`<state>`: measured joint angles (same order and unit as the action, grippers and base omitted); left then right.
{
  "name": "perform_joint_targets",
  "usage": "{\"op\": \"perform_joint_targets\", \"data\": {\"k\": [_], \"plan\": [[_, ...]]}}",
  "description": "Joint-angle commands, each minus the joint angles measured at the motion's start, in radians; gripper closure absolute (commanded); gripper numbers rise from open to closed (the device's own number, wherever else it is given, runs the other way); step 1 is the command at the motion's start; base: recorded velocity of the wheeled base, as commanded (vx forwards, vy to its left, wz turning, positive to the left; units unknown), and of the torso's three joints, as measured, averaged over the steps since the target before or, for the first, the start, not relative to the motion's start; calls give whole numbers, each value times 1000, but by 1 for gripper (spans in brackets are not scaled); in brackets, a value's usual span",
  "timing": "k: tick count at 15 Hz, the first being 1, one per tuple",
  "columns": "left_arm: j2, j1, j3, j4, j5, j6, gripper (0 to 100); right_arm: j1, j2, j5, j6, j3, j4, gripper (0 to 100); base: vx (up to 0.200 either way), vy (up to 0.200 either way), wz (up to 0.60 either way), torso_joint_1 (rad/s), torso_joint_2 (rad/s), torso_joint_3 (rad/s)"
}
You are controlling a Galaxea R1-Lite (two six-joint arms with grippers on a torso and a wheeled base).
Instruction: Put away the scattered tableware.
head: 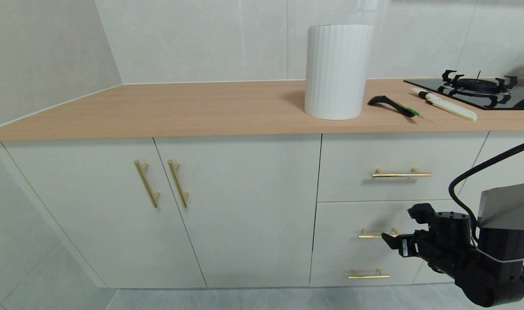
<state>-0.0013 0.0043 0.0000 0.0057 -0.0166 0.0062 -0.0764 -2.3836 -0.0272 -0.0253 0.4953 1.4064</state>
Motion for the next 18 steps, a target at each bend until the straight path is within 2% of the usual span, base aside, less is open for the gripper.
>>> {"op": "perform_joint_targets", "data": {"k": [1, 12, 18], "plan": [[1, 0, 0, 0, 0, 0, 0, -6, -69, -39, 1, 46, 2, 0, 0, 0, 0, 0, 0, 0], [1, 0, 0, 0, 1, 0, 0, -34, -132, -145, 28, 172, 13, 0, 0, 0, 0, 0, 0, 0], [1, 0, 0, 0, 0, 0, 0, -40, -164, -161, 10, 177, 11, 0, 0, 0, 0, 0, 0, 0]]}}
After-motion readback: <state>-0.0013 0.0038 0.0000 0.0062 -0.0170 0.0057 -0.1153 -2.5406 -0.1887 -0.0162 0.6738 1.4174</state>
